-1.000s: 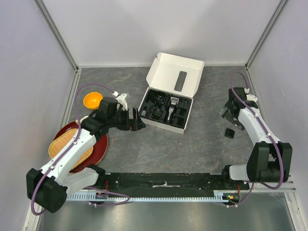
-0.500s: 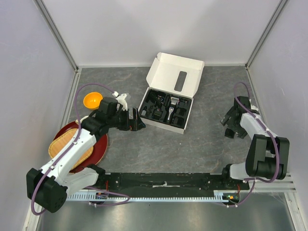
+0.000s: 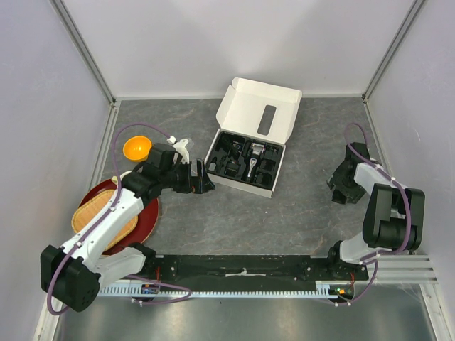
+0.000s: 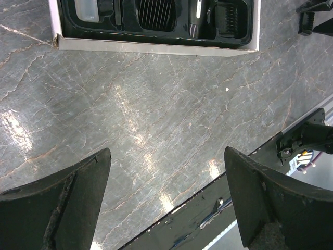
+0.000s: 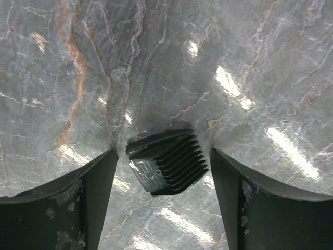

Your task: Sort the hair-cutting tools

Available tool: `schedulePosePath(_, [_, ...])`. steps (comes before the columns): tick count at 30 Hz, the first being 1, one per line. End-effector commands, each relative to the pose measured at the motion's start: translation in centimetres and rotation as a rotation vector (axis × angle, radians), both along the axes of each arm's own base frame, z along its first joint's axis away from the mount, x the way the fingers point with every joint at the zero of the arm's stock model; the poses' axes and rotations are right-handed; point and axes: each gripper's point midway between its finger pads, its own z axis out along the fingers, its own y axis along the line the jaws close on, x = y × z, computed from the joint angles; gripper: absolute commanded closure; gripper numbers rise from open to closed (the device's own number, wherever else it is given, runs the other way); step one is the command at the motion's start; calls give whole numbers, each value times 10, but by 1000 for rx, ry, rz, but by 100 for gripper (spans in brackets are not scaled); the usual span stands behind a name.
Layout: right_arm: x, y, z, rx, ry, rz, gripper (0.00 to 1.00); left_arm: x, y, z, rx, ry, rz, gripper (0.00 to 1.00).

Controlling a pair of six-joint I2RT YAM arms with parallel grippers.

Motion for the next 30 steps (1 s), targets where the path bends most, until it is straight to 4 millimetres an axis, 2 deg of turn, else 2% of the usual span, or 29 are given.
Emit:
schedulePosePath(1, [-15, 5, -26, 34, 81, -14, 22, 4, -4, 11, -22, -27, -19, 5])
schedulePosePath(8, [-15, 12, -28, 70, 52, -38, 44, 3, -8, 12, -37, -22, -36, 5])
schedulePosePath(16, [-5, 20, -21, 94, -1, -52, 48, 2, -7, 10, -33, -19, -32, 6])
schedulePosePath(18, [-3, 21, -18, 81, -2, -39, 47, 3, -7, 10, -33, -19, -32, 6])
schedulePosePath(22, [2, 18, -9, 47, -28, -8, 31, 3, -7, 9, -32, -16, -30, 6])
schedulePosePath(25, [8, 19, 0, 45, -77, 37, 23, 3, -7, 9, -31, -18, -29, 6])
schedulePosePath(30, [10, 17, 10, 23, -107, 61, 15, 3, -7, 9, -32, -17, -28, 6])
